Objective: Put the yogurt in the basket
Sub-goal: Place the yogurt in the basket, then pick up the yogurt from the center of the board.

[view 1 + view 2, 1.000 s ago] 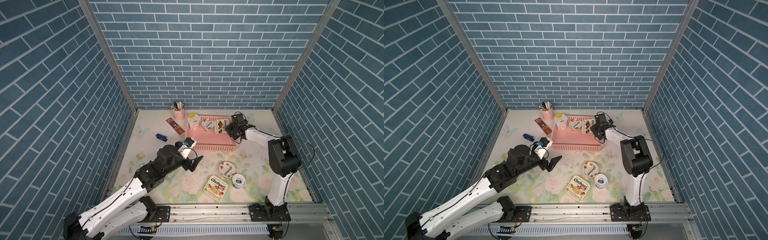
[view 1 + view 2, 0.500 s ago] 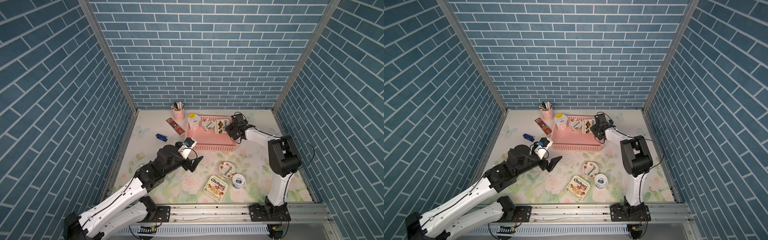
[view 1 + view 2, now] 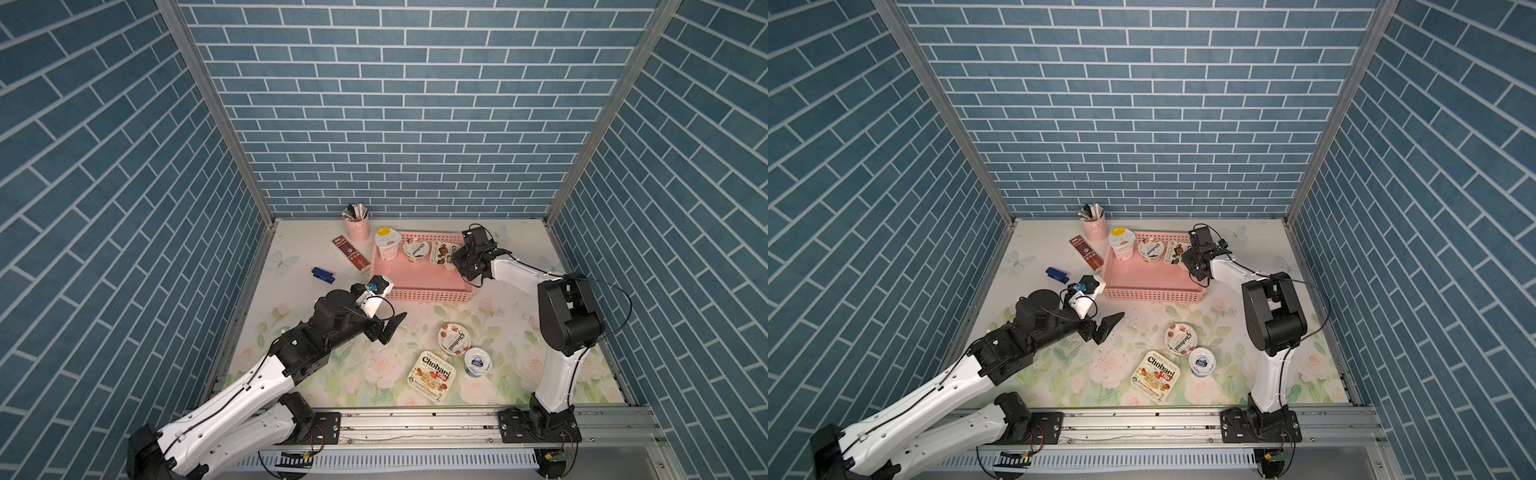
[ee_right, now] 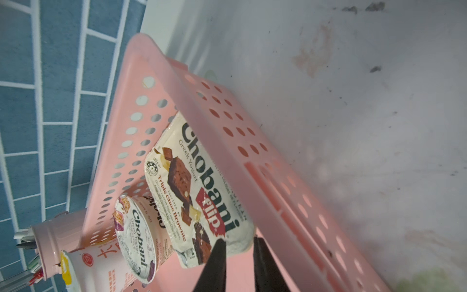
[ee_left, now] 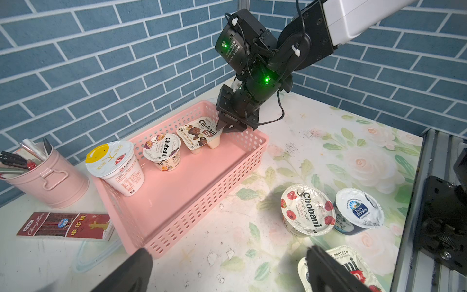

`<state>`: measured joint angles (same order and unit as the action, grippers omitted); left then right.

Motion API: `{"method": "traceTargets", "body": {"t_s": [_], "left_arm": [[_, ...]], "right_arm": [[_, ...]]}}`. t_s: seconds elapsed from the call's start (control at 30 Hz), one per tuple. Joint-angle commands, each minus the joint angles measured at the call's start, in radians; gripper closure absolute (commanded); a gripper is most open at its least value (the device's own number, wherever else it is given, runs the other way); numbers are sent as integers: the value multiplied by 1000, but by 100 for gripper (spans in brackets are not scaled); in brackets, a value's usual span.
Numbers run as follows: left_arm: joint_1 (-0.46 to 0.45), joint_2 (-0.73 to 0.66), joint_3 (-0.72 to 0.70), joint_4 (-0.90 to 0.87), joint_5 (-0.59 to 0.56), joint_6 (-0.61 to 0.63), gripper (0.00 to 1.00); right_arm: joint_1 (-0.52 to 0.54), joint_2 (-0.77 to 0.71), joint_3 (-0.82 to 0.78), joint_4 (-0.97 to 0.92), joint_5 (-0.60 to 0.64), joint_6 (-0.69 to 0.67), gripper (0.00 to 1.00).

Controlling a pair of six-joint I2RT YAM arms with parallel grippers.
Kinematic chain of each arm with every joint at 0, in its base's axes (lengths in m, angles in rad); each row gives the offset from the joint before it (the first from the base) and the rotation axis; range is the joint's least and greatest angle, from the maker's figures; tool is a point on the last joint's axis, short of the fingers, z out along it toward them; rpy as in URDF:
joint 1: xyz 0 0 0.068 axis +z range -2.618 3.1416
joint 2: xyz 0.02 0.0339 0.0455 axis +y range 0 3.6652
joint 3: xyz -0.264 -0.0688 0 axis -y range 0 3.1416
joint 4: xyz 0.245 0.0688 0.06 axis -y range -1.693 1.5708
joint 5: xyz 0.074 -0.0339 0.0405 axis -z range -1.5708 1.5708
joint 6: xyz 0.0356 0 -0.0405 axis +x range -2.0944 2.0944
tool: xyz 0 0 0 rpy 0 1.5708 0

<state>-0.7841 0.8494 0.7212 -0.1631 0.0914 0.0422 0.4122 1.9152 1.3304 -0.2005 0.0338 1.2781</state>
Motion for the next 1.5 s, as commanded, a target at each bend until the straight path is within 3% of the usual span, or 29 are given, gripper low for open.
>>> {"method": "traceTargets", "body": {"t_s": [0.0,0.3,0.4,0.6,0.83,1.03,1.23,1.47], "left_arm": [[-5,1,5,-5,5,12,0],[-4,-1,5,-8,5,10,0],[-4,-7,3,-9,1,9,0],[-4,-14,5,-12,-9,7,0],[-4,-48,4,-6,-71,-8,0],[-4,-77,6,7,-111,-41,0],[-4,-93,11,25,-133,-84,0],[-4,-72,54,36,-153,-122,0]], "right_arm": [[5,-40,20,-26,36,-5,75],[8,-27,64,-36,46,-72,75],[20,-30,99,-64,59,-160,80],[22,-62,83,-85,2,-350,100],[23,-185,12,-87,-149,-676,100],[23,-376,-85,-131,-273,-851,100],[29,-560,-271,-164,-392,-859,100],[89,-756,-491,-183,-418,-802,100]]}}
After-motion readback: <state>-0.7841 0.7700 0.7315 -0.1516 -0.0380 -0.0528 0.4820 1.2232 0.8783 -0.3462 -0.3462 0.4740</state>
